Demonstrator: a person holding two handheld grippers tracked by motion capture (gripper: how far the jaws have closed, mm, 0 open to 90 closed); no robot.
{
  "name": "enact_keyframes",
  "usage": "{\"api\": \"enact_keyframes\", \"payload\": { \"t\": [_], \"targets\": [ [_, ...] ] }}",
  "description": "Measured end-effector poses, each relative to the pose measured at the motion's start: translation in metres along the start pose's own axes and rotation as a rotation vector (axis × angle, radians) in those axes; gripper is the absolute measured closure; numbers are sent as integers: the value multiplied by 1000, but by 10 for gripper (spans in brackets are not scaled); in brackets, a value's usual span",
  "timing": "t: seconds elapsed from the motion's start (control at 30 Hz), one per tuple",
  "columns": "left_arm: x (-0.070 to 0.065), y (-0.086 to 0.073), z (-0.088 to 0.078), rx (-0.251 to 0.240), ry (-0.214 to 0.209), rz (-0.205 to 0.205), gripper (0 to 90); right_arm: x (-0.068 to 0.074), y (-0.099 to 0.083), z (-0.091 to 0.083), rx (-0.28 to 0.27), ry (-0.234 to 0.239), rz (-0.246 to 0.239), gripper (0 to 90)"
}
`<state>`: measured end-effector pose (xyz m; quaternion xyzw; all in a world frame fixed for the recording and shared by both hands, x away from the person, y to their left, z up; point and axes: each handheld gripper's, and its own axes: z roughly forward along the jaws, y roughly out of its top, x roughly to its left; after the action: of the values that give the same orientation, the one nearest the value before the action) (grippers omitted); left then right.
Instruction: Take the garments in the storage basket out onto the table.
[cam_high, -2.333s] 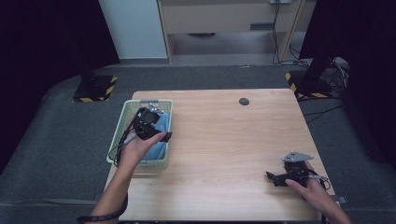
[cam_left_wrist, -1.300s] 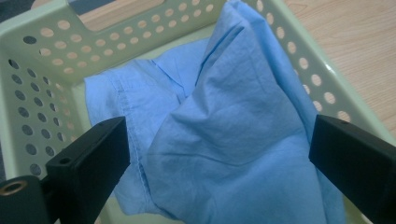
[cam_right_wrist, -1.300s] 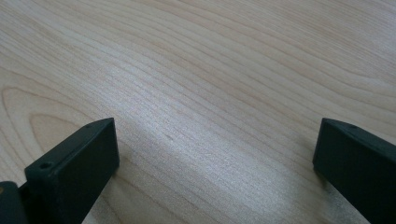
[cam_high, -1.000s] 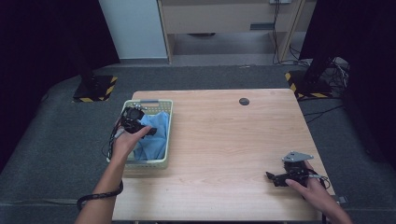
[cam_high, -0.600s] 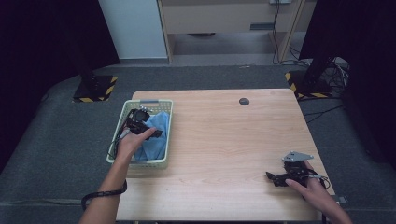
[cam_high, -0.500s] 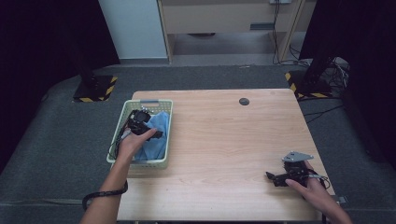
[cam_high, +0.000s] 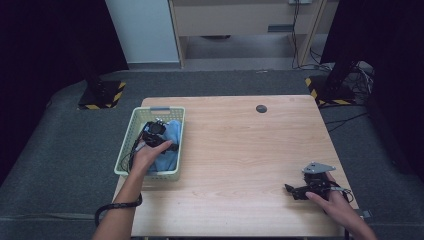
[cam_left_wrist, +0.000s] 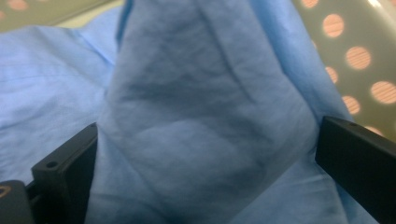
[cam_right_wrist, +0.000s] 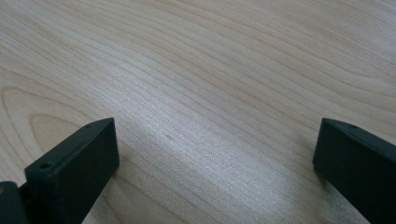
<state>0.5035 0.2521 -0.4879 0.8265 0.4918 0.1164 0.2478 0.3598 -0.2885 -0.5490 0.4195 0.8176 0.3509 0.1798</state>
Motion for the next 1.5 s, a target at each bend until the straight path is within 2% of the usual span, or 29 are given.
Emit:
{"api": "enact_keyframes", "payload": {
  "t": [0.23,0.33,0.4,0.53,0.77,1.07,1.13,1.23,1.37,1.5],
  "targets": [
    [8,-6,9,-3,-69,2,0,0,0,0,0,1,1,5],
    [10,-6,13,3,-72,6,0,0,0,0,0,1,2,5],
    [10,-7,18,32,-60,19,0,0,0,0,0,1,1,5],
    [12,-7,22,43,-56,20,0,0,0,0,0,1,2,5],
    [12,-7,25,36,-45,12,0,1,0,0,0,0,2,5],
    [11,-6,26,51,-35,14,0,1,0,0,0,1,-1,5],
    [10,-5,26,60,-23,25,0,1,0,0,-1,2,-2,5],
    [5,-4,28,89,29,81,34,1,0,0,0,5,-4,5],
    [5,-2,27,104,34,70,54,1,0,0,0,5,-4,5],
    [7,1,25,107,44,55,122,1,0,0,0,6,-4,5]
  ]
}}
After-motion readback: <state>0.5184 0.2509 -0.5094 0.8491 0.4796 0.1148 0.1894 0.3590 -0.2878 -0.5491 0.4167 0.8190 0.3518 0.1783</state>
